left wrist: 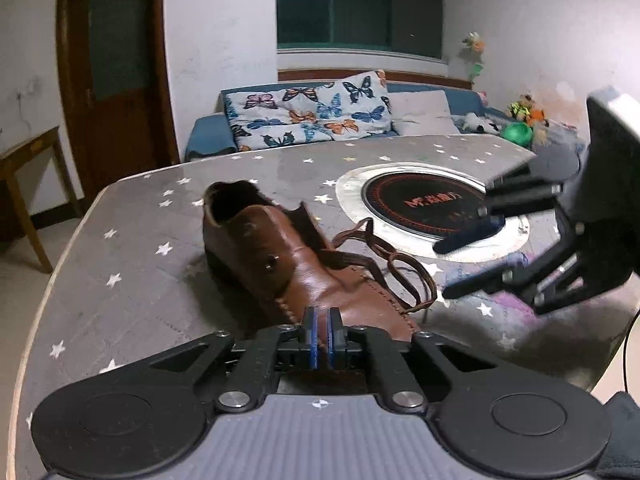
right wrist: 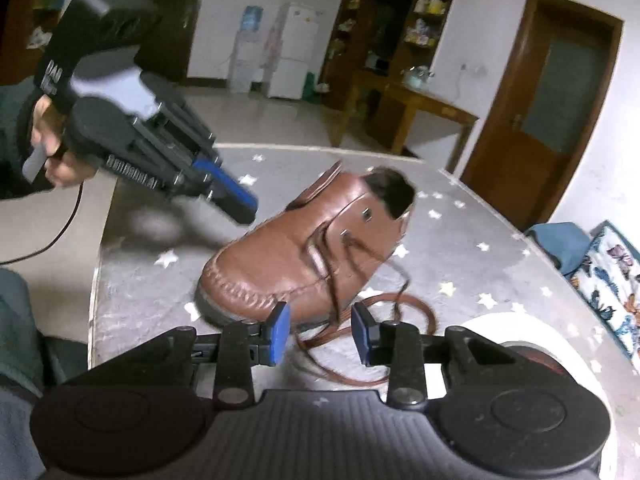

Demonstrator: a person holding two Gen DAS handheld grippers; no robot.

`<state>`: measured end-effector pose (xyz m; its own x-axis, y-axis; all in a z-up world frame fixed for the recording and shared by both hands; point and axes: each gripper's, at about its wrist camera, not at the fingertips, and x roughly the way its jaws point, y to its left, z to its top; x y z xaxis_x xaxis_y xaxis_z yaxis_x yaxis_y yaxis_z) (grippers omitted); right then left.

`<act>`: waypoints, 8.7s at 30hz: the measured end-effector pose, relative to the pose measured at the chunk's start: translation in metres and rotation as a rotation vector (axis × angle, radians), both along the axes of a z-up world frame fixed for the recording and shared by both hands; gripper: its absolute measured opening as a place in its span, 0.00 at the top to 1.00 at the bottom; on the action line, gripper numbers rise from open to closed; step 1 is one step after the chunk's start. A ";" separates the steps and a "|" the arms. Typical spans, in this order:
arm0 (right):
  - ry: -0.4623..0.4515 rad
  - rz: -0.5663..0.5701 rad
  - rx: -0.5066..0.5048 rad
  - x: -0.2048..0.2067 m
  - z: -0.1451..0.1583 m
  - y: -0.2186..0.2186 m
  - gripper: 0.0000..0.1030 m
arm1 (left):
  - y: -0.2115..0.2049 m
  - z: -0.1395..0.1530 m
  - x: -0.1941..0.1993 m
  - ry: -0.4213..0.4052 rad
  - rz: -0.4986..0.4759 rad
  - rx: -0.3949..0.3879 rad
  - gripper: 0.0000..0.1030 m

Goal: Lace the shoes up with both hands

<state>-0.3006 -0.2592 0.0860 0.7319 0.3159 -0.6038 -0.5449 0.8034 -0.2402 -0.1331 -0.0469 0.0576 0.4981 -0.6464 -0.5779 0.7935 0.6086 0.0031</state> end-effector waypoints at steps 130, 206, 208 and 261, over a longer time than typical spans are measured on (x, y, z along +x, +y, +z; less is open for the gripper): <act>-0.569 0.432 -1.021 0.073 -0.115 0.146 0.99 | 0.080 -0.037 0.132 0.546 -0.028 -0.627 0.71; -0.447 0.143 -0.664 0.083 -0.061 0.144 0.73 | 0.036 -0.011 0.019 -0.030 0.343 -0.144 0.97; -0.399 0.102 -0.588 0.086 -0.055 0.143 0.73 | 0.031 -0.015 0.019 -0.037 0.335 -0.121 0.97; 0.139 -0.325 0.153 0.049 -0.031 0.026 0.66 | 0.023 0.002 0.010 -0.261 0.471 -0.010 0.98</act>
